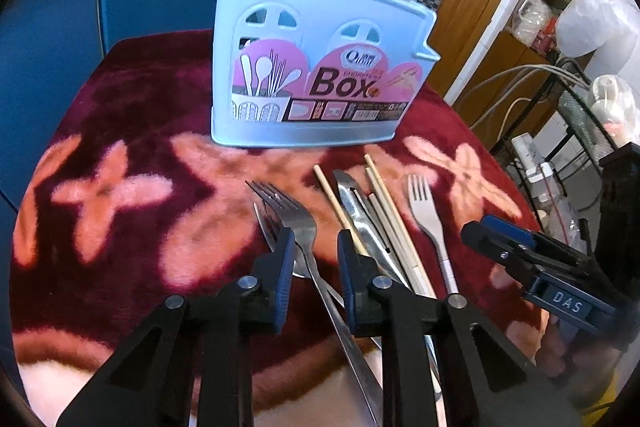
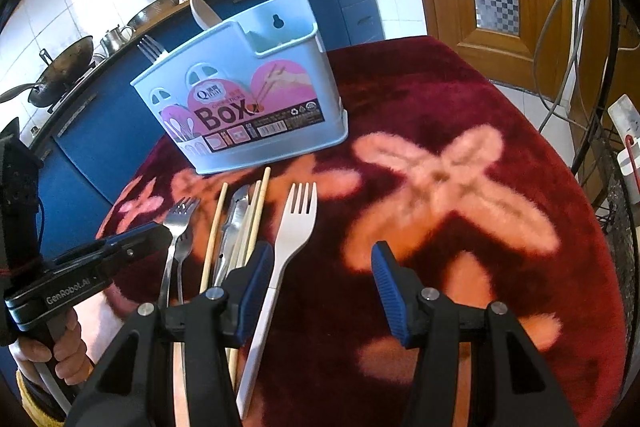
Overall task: Organize utensils
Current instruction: 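Lower the left tool onto another silver fork and close on it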
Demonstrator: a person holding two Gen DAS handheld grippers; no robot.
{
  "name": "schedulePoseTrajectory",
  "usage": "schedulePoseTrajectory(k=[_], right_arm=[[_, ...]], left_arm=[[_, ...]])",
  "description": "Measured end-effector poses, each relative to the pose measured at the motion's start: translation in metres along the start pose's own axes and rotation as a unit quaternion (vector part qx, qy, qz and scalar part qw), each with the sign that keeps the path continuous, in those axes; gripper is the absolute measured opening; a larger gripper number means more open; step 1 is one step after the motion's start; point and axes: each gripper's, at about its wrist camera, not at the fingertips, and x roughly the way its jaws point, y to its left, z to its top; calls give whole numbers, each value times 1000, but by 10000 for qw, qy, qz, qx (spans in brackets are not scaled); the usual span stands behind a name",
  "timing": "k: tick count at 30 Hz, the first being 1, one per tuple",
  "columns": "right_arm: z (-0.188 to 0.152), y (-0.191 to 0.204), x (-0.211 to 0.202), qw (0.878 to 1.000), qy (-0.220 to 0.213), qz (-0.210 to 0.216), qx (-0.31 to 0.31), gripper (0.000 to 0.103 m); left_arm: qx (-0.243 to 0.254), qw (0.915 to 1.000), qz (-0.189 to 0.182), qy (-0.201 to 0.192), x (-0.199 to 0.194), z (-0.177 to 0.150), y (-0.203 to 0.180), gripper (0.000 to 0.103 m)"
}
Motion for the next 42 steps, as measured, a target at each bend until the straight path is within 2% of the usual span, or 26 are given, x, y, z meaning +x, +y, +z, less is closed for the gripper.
schedulePoseTrajectory(k=[10, 13, 16, 21, 26, 29, 33, 37, 38, 41, 42], right_arm=[[-1, -5, 6, 10000, 83, 4, 15, 55], [-1, -6, 7, 10000, 86, 6, 19, 55], [-1, -6, 7, 10000, 90, 8, 6, 55], [-1, -7, 8, 10000, 88, 14, 6, 55], [0, -6, 7, 10000, 80, 43, -13, 55], [0, -2, 6, 9999, 67, 71, -54, 55], [1, 4, 3, 9999, 40, 68, -145, 55], [2, 7, 5, 9998, 67, 76, -147, 55], [1, 7, 5, 9998, 71, 80, -153, 55], [0, 10, 6, 9997, 87, 79, -204, 55], [0, 12, 7, 9997, 97, 73, -222, 55]], left_arm=[[-158, 9998, 86, 96, 15, 1, 1, 21], [-225, 9997, 5, 99, 21, 4, 3, 7], [-383, 9990, -194, 144, 28, 6, 8, 2], [-520, 9974, -500, 28, 19, 7, 13, 1], [-793, 9910, -1075, -82, 0, 11, 24, 0], [-943, 9881, -1212, 24, -3, 11, 30, 0], [-983, 9875, -1217, 173, -2, 8, 37, 0], [-1182, 9801, -1531, 444, 3, 0, 47, 0], [-1217, 9803, -1466, 524, 5, -2, 49, 0], [-1007, 9885, -925, 641, 7, -8, 48, 1], [-939, 9891, -934, 641, 7, -10, 48, 2]])
